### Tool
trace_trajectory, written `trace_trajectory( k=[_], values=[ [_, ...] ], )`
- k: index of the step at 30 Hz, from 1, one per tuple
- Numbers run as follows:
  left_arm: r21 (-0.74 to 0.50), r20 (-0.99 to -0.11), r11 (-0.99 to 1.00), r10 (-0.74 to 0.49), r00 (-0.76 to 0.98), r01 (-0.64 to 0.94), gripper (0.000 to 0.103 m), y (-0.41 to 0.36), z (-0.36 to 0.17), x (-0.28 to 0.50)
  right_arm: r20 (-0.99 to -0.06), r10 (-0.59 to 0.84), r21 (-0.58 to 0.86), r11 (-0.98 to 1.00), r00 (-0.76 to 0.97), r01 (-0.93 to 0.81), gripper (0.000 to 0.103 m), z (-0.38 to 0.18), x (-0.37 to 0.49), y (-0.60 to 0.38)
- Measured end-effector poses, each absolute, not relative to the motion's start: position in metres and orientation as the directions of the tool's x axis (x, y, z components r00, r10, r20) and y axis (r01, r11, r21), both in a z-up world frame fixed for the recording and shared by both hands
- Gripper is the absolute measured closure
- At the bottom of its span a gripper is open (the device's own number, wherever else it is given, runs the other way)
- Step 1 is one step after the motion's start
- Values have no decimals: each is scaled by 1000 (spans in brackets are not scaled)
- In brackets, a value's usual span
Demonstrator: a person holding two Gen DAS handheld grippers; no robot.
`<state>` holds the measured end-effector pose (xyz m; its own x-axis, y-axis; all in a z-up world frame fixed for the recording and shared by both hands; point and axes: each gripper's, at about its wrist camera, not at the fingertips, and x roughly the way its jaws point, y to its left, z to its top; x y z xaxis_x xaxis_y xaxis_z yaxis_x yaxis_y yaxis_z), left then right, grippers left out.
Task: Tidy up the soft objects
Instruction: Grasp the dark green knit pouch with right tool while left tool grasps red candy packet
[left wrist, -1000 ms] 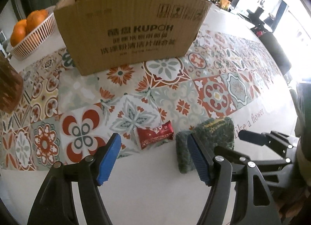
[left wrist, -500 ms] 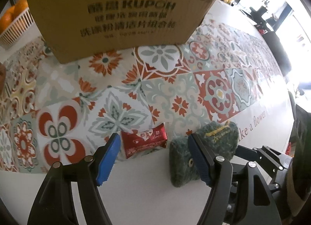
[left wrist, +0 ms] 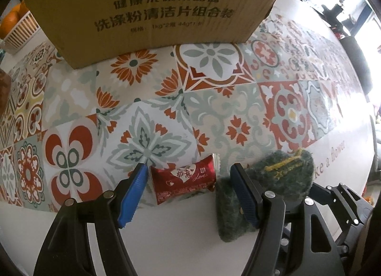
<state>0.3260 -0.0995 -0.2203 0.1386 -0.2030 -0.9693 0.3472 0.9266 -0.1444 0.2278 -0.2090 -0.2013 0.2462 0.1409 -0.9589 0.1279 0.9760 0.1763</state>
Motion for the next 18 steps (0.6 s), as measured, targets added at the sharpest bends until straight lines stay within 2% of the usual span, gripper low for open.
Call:
trace_trajectory(
  k=[4,13,17,18],
  values=[
    [-132,-972,933,-188,141,336,32,-108,-226,326,-956,129,166,978,264,125,31,-201,225,-209],
    [-126,-972,928,-187,146,351,32,-103,-232,317,-948,107,160,975,301,155,54,-200,221,-226],
    [-128,-970,926,-191,148,354,50,-104,-233,314,-942,119,178,970,314,168,63,-198,220,-233],
    [-130,-969,925,-195,151,357,51,-104,-233,313,-941,122,184,968,315,173,64,-197,219,-237]
  ],
)
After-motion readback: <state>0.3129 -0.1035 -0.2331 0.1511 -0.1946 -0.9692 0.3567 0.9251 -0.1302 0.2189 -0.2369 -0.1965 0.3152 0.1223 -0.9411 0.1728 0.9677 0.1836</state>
